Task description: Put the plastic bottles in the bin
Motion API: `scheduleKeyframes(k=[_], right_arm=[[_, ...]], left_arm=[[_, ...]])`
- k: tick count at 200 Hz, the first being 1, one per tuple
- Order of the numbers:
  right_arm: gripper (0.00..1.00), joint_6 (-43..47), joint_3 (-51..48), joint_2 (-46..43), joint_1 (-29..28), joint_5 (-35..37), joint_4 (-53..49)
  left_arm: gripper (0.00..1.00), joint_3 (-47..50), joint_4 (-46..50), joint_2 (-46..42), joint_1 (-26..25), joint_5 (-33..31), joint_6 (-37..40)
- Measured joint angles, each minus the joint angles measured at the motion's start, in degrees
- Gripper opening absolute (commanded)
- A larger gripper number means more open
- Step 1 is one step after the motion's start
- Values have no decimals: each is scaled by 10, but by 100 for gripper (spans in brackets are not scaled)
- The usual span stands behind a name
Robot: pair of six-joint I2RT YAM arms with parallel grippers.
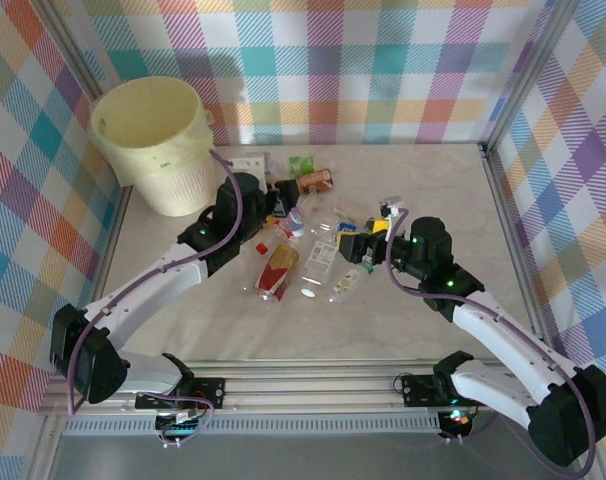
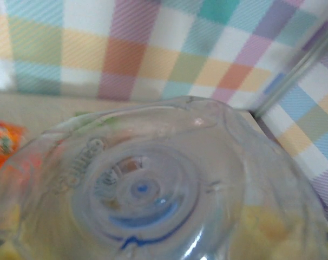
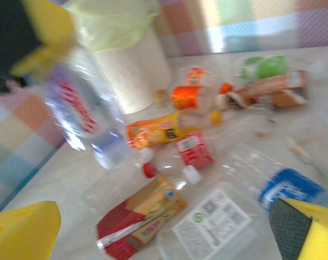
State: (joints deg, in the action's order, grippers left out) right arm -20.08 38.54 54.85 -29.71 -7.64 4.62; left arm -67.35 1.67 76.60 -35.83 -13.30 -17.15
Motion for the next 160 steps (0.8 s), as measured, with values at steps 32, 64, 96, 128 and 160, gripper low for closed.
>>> scheduleKeyframes(k=[32,64,96,128,160], right_arm=[[100,-17,-2,-2,0,79,-37],[100,-22,-2,-12,0,107,-62],[100,-35,-9,-43,0,114,-62],[100,-48,-25,-70,0,117,-59],[100,-51,-29,-78,0,117,-59]], left_arm=[[55,-57,2,-1,40,-42,62],[55,-114,1,1,103,-61,102],[55,-196,-12,19,177,-72,124],[55,-271,-32,61,247,-76,130],[55,-312,-55,119,295,-80,132]])
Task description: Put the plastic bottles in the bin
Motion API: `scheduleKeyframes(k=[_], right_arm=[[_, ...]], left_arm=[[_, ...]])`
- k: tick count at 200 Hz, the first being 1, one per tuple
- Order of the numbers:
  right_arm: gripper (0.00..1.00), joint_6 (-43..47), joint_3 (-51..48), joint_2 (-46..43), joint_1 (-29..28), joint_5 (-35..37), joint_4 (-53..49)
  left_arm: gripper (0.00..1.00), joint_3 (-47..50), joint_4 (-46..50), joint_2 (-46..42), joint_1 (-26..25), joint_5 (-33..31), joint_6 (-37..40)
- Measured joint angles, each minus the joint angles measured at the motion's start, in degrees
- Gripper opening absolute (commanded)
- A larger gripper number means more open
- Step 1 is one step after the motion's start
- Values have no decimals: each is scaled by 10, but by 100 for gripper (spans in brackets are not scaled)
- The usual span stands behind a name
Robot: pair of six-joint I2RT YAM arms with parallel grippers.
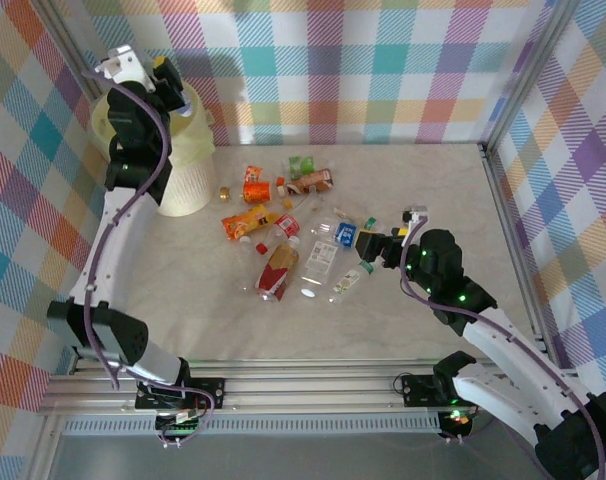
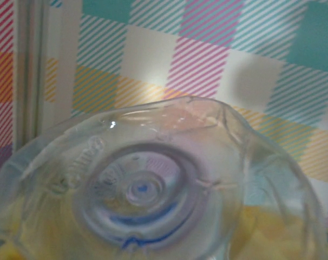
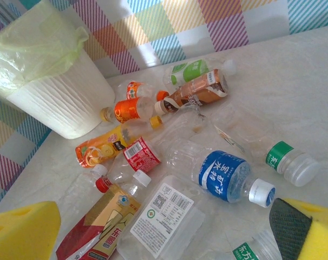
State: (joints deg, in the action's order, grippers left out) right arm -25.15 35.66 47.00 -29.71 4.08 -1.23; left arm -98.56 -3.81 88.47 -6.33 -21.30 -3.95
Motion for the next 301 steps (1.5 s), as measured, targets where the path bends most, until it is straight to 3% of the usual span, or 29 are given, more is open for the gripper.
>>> scheduleKeyframes(k=[62,102,147,218,301], right_arm=[[100,-14,0,-9,0,14,-6],[100,-37,-1,-27,0,58,-27],[100,-74,-11,-50,0,136,-69],[100,-89,-14,-97,0,183,-110],[100,-90,-14,-118,0,197,-152]], left_arm=[[53,-128,39,158,93,12,-123],[53,-165,85,210,122,45,-220],[55,-228,137,277,130,99,-315],[60,-268,170,354,132,123,-435],[77,-279,188,372,135,113,-478]])
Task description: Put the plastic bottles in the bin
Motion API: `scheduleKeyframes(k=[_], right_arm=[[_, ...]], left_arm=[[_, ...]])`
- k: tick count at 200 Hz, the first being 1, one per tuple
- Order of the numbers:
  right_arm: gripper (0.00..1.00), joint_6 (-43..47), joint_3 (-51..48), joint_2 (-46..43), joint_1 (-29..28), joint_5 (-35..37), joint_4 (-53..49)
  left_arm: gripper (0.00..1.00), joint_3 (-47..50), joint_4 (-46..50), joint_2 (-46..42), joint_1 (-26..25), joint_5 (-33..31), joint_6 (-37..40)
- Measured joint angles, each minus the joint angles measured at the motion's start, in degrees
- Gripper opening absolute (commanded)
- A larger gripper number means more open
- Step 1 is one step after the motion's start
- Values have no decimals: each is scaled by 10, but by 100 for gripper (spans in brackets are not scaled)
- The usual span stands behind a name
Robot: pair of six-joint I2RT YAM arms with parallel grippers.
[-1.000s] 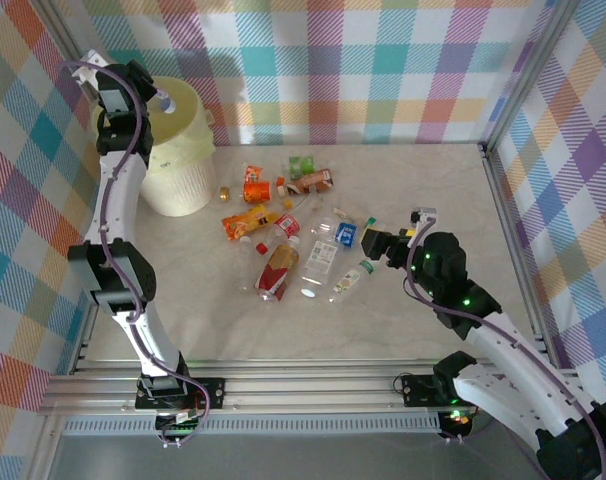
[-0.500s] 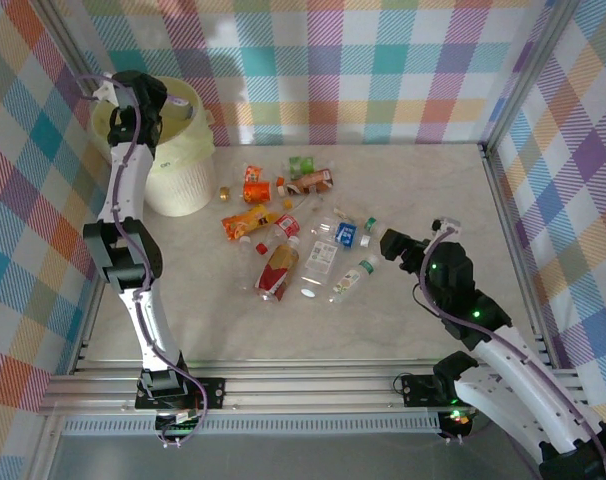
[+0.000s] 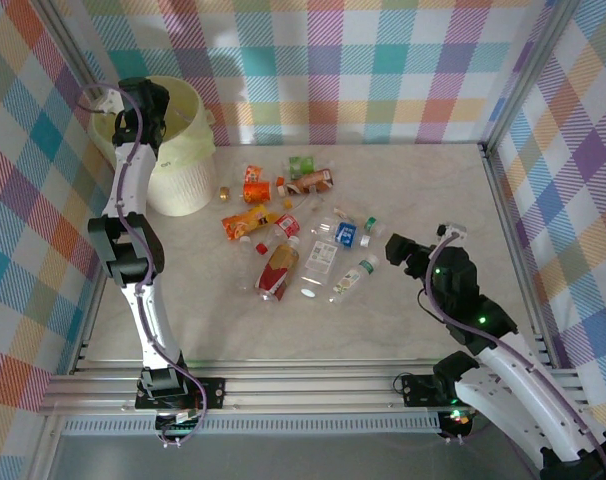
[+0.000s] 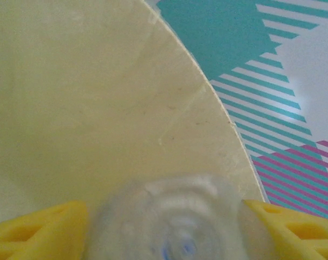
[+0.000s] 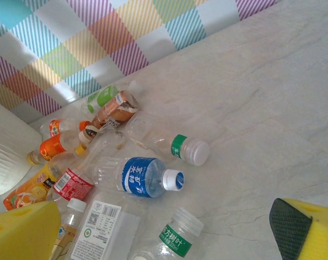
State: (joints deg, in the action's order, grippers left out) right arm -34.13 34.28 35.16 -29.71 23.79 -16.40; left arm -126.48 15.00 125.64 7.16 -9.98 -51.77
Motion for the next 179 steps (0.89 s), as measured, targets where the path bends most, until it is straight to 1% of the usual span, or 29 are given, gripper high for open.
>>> scheduleKeyframes(k=[34,59,84,103,136,179], right_arm=[[100,-10,-2,-10,0,12,-2],[100,-15,-6,-12,0,17,0],[100,-17,-6,-11,0,21,1],[100,-17,-6,-7,0,22,4],[100,-19,-6,20,0,21,23],[100,-21,-4,78,0,8,35]], left_arm=[[79,-12,1,0,0,5,4],[82,-13,1,0,0,10,11],[85,-13,1,-3,-1,24,35],[85,-13,1,-10,-4,37,55],[87,-1,-5,-48,-8,59,83],[96,48,-36,-122,-17,82,106]])
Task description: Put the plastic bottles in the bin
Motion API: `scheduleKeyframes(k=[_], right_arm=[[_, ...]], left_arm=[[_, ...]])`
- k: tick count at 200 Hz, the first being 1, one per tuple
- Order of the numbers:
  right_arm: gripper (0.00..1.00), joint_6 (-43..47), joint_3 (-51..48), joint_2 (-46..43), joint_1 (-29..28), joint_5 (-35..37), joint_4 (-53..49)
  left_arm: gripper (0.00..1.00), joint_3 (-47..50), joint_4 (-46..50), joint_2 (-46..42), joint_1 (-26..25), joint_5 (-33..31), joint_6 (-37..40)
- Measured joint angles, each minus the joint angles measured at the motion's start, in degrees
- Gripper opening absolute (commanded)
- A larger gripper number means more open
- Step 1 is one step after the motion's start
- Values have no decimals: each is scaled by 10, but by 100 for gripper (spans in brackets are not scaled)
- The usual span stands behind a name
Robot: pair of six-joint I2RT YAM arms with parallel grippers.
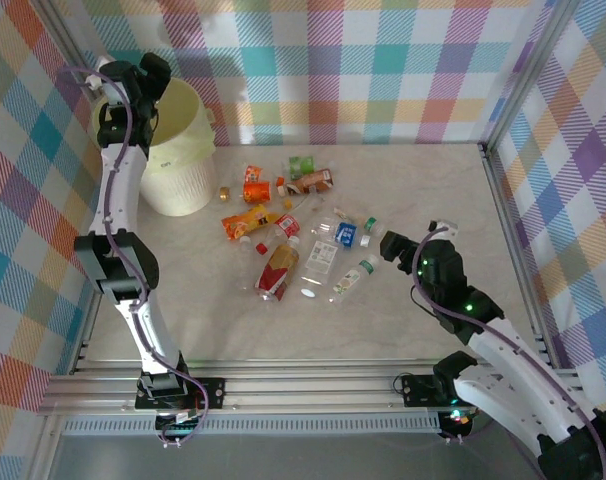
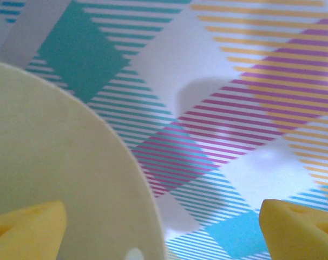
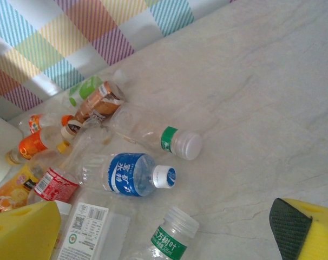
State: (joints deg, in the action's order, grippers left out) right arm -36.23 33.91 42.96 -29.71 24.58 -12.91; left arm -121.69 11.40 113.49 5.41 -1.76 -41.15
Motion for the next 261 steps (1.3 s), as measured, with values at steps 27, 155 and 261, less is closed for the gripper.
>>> scheduleKeyframes(k=[27,155,261], right_arm=[[100,-11,3,16,0,-2,0],[100,-86,-33,34,0,-125,-7],[100,-232,5,217,-116,-171,-42]], left_arm=[[100,37,-17,-48,-16,8,21],[100,422,-99,-422,-110,122,82],[100,570,-16,-501,-242,139,104]])
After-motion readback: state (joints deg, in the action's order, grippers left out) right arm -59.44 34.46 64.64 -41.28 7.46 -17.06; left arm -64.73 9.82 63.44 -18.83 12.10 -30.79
